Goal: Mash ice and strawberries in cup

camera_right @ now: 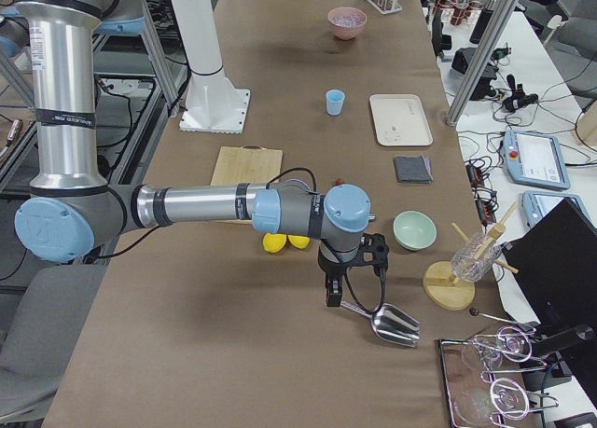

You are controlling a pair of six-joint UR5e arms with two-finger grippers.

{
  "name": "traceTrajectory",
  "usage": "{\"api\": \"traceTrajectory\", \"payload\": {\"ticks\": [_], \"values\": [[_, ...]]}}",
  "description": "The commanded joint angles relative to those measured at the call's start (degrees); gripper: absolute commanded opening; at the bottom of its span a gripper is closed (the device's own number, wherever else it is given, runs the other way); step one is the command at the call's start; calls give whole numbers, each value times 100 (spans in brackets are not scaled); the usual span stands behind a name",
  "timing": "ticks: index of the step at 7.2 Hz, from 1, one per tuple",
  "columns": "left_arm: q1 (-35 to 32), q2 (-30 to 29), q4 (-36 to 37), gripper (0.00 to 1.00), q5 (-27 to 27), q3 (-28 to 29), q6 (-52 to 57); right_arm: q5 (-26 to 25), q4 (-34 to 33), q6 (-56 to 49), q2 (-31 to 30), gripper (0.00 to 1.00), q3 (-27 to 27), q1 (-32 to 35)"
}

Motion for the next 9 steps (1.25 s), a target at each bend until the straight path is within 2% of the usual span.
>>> {"api": "traceTrajectory", "payload": {"ticks": [1, 9], "values": [[3, -9, 3, 97, 3, 16, 0, 2, 0, 0, 4, 100, -1, 0], [3, 35, 3, 97, 3, 34, 0, 37, -9, 0, -67, 100, 25, 0]]}}
